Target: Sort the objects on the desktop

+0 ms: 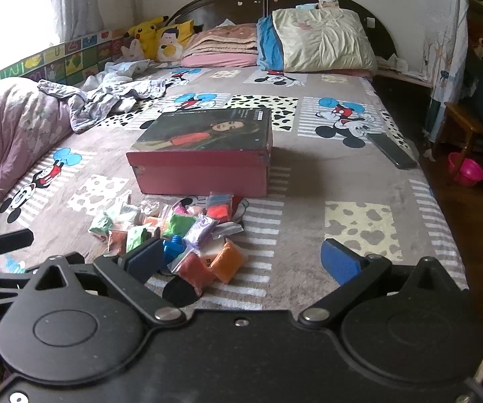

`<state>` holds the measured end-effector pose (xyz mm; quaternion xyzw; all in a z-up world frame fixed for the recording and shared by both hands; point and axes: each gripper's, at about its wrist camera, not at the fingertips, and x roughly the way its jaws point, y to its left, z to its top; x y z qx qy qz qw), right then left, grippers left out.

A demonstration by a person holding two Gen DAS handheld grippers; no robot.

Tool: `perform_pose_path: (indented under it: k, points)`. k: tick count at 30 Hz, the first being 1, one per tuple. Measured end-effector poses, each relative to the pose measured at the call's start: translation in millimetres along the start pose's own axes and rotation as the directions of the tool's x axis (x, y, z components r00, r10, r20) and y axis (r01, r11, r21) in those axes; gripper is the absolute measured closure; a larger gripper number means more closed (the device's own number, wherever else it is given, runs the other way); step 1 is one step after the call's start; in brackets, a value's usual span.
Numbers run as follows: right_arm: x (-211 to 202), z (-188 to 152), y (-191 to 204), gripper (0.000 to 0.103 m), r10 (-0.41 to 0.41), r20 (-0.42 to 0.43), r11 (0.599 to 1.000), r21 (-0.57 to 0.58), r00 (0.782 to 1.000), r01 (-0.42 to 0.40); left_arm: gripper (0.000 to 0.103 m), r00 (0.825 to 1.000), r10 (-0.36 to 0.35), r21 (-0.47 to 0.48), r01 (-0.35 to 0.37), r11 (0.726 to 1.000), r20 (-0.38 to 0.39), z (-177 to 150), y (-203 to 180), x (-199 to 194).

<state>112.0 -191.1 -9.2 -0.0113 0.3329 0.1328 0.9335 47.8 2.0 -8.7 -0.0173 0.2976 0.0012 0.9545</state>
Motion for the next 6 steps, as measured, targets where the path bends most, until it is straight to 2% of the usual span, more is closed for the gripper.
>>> perform_pose_path:
  k: [6]
  points:
    - [0.2, -1.2, 1.5, 0.002, 0.001, -0.003, 1.0, -0.003, 1.0, -0.001, 0.018, 1.0, 0.0, 0.0, 0.0, 1.0, 0.02, 0.1, 3.0, -1.5]
